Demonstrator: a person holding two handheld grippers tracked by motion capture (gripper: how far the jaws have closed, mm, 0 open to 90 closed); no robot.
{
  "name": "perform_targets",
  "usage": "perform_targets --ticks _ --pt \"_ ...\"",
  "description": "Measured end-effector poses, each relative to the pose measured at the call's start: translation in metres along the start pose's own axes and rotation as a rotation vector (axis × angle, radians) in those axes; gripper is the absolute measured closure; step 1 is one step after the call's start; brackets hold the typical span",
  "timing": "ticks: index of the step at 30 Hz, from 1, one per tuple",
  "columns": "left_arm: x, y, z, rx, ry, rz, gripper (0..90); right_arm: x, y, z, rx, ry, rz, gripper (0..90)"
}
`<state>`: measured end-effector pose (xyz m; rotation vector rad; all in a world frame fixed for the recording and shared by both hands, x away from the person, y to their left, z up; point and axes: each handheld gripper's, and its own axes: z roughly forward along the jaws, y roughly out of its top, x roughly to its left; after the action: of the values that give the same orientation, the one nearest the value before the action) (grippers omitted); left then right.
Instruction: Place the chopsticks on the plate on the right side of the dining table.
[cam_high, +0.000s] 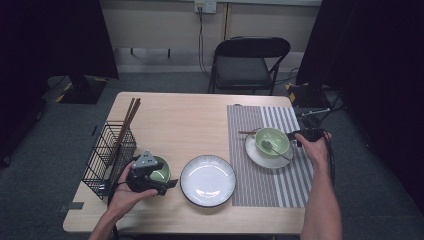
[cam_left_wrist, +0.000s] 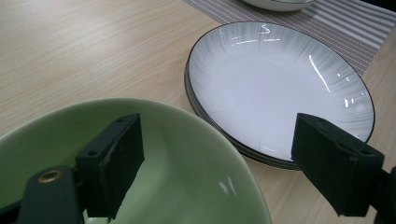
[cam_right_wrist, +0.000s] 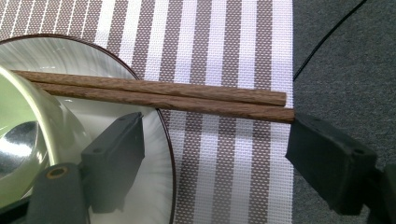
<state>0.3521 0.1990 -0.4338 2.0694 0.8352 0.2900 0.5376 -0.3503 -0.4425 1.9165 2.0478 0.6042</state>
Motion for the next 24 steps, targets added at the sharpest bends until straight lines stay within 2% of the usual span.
perform_targets --ticks 7,18,20,23,24 --pt "-0.0002 -0.0005 -0.0001 -0.010 -0.004 -0.016 16.6 0.0023 0.0012 0.0006 0.003 -0.002 -0.003 19.6" --pt "0.0003 -0.0004 -0.0014 -0.010 0.000 -0.013 16.6 0.0036 0.0010 0.0011 0.002 0.003 0.000 19.5" --pt "0.0009 -0.0002 -0.0017 -0.009 0.001 -0.004 16.6 0.0033 0.0009 0.0013 0.005 -0.009 -0.005 19.0" --pt "0.0002 -0.0003 -0.0013 -0.010 0.000 -0.012 16.6 0.0026 0.0005 0.0007 0.008 -0.006 -0.005 18.8" --pt "0.0007 -0.0002 -0.0015 -0.006 0.001 -0.002 16.6 0.0024 0.0005 0.0002 0.008 -0.007 -0.004 18.8"
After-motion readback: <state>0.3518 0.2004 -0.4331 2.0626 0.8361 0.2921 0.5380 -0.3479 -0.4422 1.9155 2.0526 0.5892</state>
